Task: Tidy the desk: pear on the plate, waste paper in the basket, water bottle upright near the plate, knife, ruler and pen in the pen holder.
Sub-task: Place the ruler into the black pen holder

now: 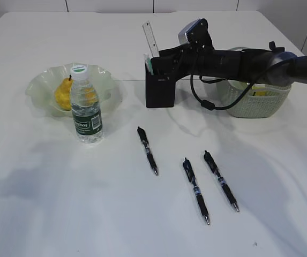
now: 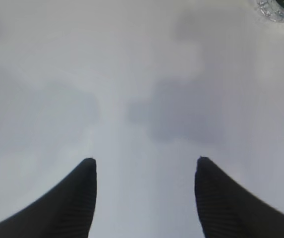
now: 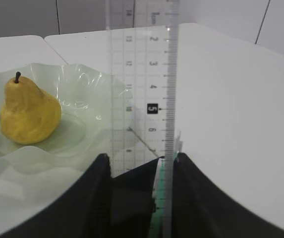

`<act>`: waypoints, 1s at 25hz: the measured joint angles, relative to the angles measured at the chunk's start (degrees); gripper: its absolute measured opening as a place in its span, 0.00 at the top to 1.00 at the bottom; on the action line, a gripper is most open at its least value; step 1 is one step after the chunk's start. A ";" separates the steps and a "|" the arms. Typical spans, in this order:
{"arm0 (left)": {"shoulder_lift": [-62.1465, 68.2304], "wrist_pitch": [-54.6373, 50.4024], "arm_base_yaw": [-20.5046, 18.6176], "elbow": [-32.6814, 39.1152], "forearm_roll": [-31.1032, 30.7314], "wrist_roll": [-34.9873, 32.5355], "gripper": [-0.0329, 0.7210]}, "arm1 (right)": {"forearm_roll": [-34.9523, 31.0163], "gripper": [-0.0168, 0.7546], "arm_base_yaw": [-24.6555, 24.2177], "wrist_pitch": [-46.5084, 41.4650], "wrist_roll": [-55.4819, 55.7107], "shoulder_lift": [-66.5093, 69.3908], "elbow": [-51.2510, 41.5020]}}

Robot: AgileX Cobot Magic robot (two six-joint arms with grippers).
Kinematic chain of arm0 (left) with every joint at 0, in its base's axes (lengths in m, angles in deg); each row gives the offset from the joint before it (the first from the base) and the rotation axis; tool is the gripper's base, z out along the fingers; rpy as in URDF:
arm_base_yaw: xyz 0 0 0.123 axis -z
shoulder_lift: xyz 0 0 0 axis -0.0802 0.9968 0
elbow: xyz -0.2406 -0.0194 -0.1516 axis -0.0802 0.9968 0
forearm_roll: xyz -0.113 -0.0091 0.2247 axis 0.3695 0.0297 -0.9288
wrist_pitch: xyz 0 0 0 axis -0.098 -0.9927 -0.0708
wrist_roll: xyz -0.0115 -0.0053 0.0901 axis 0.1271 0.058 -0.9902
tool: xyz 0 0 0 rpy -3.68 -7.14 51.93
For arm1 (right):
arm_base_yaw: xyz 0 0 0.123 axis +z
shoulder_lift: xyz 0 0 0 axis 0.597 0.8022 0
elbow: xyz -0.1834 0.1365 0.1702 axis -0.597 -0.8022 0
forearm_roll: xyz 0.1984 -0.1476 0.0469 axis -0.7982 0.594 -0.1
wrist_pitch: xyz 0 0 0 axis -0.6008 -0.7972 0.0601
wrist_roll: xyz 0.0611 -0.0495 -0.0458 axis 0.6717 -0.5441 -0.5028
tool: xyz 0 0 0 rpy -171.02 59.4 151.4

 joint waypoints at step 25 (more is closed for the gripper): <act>0.00 0.13 0.00 0.00 0.00 0.00 0.37 | 0.96 0.49 -0.80 -0.11 12.75 -3.00 0.03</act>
